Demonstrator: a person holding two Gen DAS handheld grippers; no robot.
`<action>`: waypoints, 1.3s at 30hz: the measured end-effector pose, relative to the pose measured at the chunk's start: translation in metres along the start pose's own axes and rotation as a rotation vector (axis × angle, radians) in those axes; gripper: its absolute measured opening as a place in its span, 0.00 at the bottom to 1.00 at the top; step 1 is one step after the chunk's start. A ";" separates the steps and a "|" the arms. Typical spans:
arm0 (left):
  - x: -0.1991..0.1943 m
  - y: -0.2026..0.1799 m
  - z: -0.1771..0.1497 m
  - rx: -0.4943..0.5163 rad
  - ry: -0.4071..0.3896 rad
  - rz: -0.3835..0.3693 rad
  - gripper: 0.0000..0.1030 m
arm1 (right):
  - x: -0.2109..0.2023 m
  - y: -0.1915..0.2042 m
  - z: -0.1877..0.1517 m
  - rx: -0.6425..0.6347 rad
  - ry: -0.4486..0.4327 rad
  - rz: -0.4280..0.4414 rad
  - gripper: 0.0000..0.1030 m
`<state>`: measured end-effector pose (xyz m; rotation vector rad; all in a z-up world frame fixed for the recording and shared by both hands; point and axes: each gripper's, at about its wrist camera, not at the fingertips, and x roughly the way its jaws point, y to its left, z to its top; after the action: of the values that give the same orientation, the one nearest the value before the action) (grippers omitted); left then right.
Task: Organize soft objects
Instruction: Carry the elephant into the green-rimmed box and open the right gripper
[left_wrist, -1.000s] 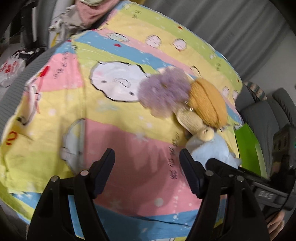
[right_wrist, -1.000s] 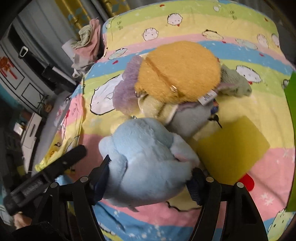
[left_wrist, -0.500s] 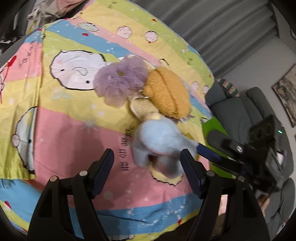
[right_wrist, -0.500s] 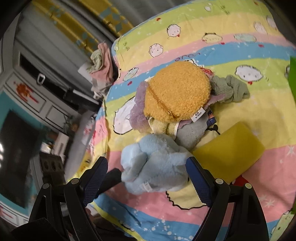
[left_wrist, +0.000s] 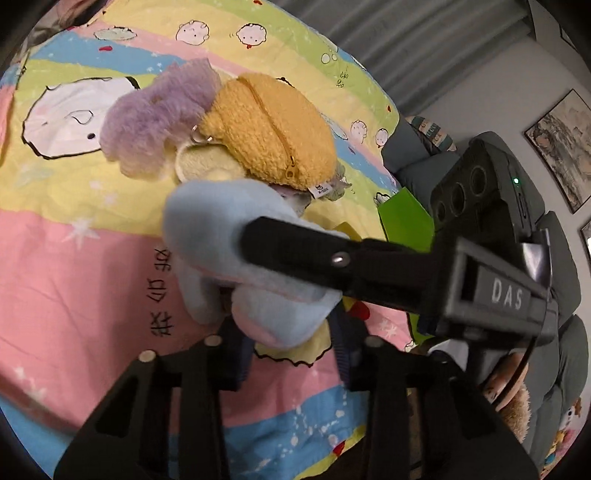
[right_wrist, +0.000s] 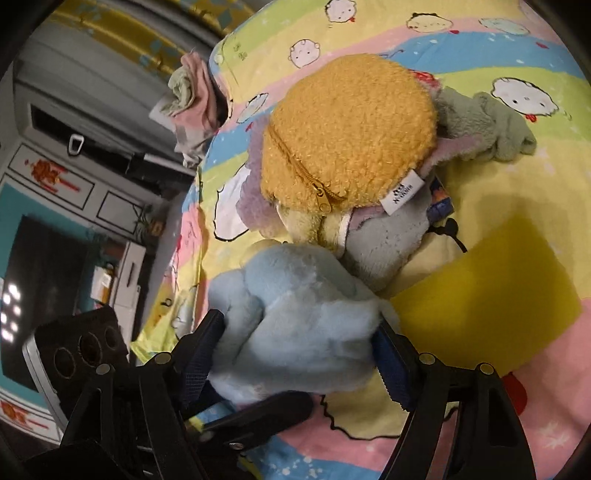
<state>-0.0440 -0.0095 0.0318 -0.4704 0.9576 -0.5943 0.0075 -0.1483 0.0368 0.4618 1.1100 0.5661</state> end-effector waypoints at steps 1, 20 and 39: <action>0.004 0.000 0.000 -0.006 0.003 -0.007 0.32 | 0.003 0.000 0.000 -0.004 0.001 -0.004 0.77; 0.002 -0.128 0.022 0.417 -0.125 0.061 0.28 | -0.140 -0.026 -0.010 0.048 -0.433 0.102 0.72; 0.127 -0.254 0.028 0.718 0.049 -0.242 0.28 | -0.262 -0.134 -0.047 0.400 -0.826 -0.161 0.72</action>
<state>-0.0297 -0.2790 0.1238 0.0761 0.6735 -1.1153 -0.0973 -0.4145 0.1204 0.8477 0.4446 -0.0225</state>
